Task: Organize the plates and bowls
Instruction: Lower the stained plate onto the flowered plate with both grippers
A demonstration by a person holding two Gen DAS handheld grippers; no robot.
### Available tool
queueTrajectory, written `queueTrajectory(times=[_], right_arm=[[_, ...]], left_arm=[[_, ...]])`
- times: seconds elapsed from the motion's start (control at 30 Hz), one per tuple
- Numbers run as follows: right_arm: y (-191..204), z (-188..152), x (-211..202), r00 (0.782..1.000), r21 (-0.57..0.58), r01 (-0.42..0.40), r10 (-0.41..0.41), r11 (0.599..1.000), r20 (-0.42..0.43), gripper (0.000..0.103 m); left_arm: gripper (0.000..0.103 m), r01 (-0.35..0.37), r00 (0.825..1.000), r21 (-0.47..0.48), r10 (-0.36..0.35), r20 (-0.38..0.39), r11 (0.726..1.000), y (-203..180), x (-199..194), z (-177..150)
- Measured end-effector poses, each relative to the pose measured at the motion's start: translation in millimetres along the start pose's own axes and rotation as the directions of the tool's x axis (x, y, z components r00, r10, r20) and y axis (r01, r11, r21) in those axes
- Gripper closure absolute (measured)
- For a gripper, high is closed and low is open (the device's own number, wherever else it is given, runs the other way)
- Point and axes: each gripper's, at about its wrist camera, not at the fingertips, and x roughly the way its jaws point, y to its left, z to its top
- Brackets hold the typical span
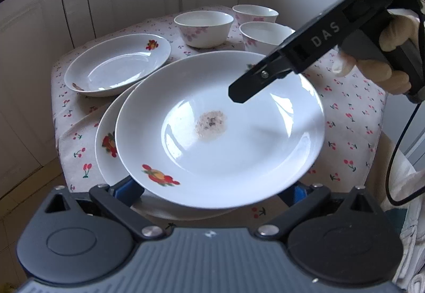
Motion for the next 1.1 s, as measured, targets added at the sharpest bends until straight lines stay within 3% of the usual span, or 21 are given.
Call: queueTrajectory(times=[0.43, 1.1], right_arm=[[3, -5, -10, 1.0, 0.02, 0.014, -0.014, 1.0, 0.001, 0.03], [1, -12, -28, 1.0, 0.073, 0.003, -0.005, 0.997, 0.025, 0.03]], left_arm=[[0.001, 0.024, 0.998, -0.001, -0.024, -0.066, 1.0, 3, 3, 7], [0.001, -0.015, 0.993, -0.012, 0.014, -0.115, 1.0, -5, 3, 12]])
